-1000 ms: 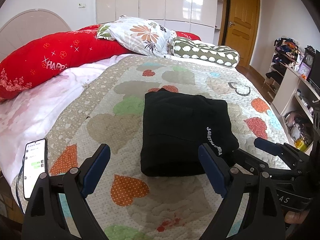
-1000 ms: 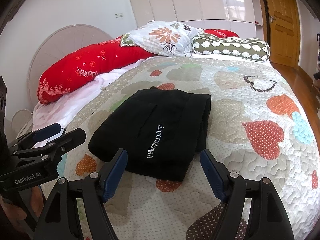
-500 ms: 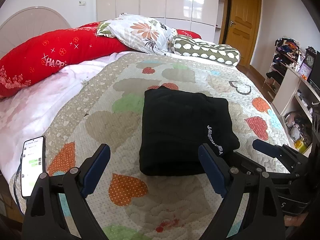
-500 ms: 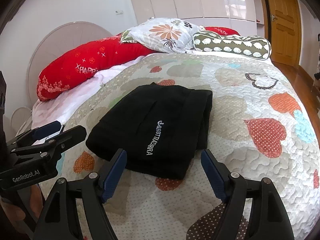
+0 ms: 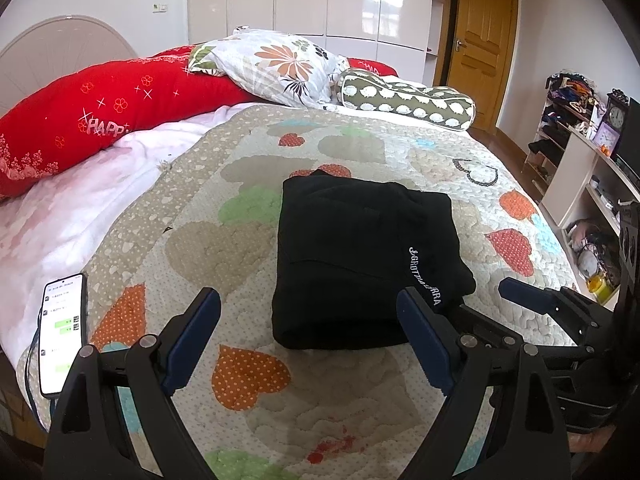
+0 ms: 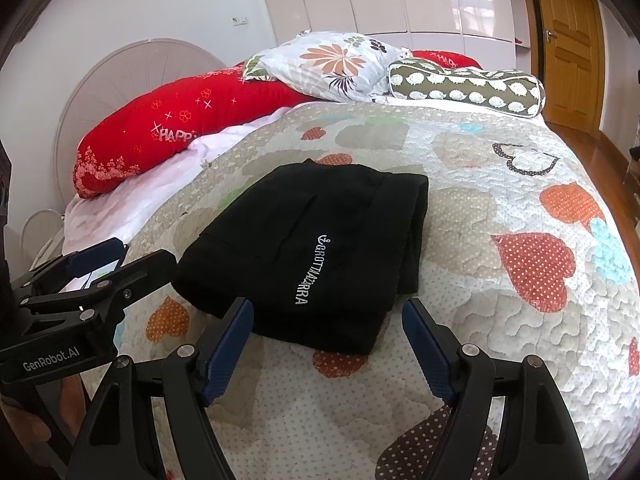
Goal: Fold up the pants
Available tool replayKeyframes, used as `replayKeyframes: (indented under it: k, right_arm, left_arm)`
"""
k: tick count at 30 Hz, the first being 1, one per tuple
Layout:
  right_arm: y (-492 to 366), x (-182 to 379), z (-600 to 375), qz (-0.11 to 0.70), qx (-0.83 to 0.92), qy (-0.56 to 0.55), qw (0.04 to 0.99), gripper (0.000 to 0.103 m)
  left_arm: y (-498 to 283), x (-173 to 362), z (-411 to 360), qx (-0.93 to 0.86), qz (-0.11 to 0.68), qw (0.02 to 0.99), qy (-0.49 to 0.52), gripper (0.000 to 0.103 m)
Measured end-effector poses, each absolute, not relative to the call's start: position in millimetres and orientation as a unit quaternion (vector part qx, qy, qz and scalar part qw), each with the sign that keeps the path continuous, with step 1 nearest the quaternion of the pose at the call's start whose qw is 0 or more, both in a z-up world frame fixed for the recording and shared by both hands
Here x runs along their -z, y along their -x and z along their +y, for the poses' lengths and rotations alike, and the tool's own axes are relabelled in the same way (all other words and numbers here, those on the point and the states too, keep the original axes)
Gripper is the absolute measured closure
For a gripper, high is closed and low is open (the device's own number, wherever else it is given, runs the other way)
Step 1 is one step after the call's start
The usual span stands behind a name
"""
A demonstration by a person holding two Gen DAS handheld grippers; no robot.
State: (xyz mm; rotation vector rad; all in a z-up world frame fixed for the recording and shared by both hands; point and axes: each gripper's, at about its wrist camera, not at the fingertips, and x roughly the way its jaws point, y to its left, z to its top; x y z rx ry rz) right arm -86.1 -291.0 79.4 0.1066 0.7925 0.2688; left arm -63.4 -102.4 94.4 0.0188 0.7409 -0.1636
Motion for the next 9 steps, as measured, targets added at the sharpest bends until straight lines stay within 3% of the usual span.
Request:
replayKeyframes:
  k: [9]
  right_arm:
    - [87.2, -78.9, -298.9, 0.387, -0.121, -0.055, 0.912, 0.024]
  left_arm:
    - [68.0, -96.2, -102.3, 0.082, 0.348, 0.934, -0.014, 0.012]
